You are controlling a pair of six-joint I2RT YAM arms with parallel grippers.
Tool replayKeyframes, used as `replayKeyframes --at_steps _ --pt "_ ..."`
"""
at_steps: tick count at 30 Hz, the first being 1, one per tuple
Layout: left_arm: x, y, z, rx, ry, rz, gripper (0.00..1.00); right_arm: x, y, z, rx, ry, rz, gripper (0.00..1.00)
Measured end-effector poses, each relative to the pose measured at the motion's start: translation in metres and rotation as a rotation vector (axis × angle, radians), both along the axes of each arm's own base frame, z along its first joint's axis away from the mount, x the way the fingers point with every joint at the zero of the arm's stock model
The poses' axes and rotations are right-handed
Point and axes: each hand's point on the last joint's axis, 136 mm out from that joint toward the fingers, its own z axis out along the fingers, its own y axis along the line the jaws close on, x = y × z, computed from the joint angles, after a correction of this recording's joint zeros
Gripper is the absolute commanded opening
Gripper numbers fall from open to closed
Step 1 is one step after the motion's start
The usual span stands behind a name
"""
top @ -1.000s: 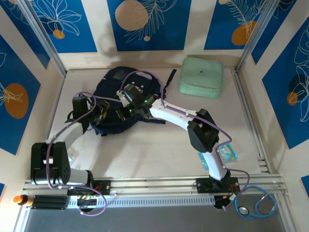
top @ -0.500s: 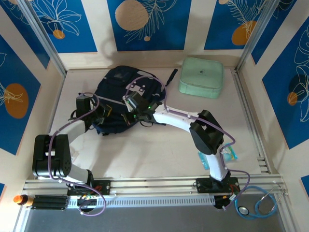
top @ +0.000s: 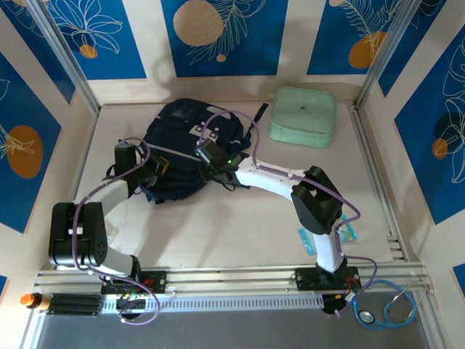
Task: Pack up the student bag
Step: Zip the student bag at the top-center of the table.
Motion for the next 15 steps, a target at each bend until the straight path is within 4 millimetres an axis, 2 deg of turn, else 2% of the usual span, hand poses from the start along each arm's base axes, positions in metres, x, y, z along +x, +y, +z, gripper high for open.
replayKeyframes --at_steps 4,11,15 --pt "0.000 -0.002 0.001 0.001 -0.006 -0.010 0.00 0.008 -0.003 0.009 -0.004 -0.020 -0.036 0.00" --pt "0.000 -0.008 0.008 -0.007 -0.025 -0.053 0.00 0.018 -0.011 0.011 0.015 0.018 -0.110 0.00" --pt "-0.001 -0.025 0.012 0.000 -0.026 -0.137 0.00 0.023 -0.023 0.007 0.053 0.065 -0.174 0.00"
